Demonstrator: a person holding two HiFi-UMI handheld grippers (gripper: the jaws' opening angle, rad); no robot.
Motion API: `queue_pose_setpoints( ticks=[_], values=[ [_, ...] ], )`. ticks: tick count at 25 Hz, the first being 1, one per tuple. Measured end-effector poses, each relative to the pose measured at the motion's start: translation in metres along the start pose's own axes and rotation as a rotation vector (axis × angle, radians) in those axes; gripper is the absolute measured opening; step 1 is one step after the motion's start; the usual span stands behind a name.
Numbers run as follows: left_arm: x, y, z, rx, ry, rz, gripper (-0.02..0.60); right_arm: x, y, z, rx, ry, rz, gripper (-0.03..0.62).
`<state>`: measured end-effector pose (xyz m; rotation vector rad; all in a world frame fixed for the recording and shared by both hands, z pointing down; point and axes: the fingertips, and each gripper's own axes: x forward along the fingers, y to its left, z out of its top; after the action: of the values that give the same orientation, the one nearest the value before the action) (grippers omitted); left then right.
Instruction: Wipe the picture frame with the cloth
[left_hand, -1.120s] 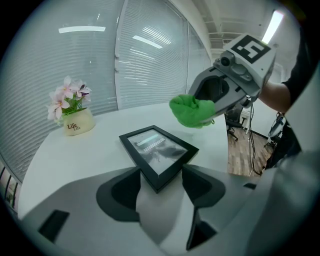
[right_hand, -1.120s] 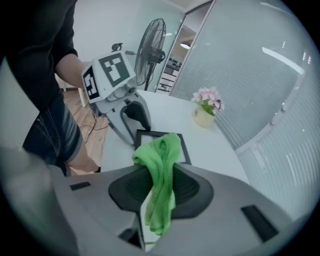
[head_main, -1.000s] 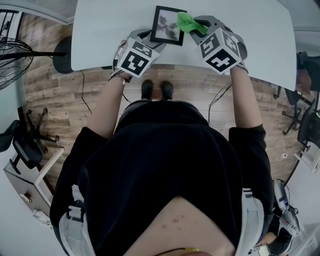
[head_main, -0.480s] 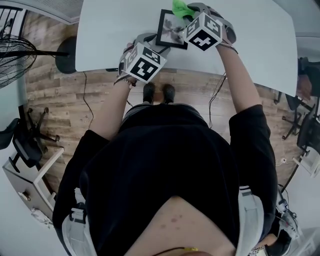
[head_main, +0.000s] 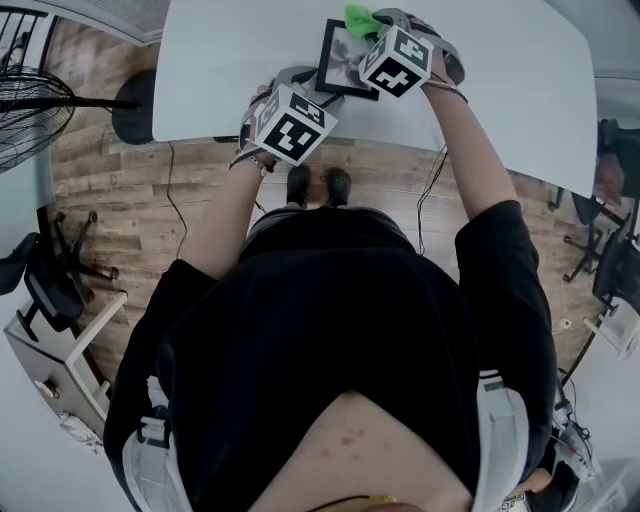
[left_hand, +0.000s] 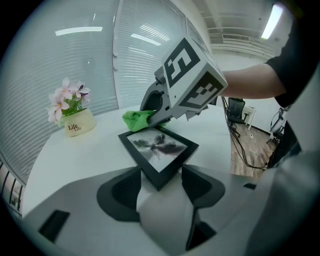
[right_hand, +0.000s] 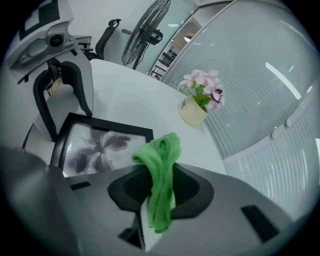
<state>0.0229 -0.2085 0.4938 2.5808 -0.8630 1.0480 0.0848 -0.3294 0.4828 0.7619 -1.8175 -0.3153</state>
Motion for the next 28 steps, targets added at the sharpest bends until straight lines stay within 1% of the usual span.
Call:
queue_pose_setpoints(
  ticks=[4, 13, 22, 28],
  values=[
    [-0.001, 0.001, -0.001, -0.005, 0.004, -0.001, 0.267, 0.000, 0.001, 0.002, 0.019, -0.011, -0.007, 0.097],
    [-0.001, 0.002, -0.003, -0.010, 0.008, -0.004, 0.267, -0.002, 0.010, 0.003, -0.028, -0.014, -0.034, 0.095],
    [-0.002, 0.003, -0.004, -0.013, 0.009, -0.006, 0.267, -0.007, 0.018, 0.004, -0.042, -0.012, -0.031, 0.095],
    [-0.001, 0.003, -0.003, -0.014, 0.010, -0.006, 0.267, -0.011, 0.025, 0.003, -0.054, -0.010, -0.007, 0.095]
  ],
)
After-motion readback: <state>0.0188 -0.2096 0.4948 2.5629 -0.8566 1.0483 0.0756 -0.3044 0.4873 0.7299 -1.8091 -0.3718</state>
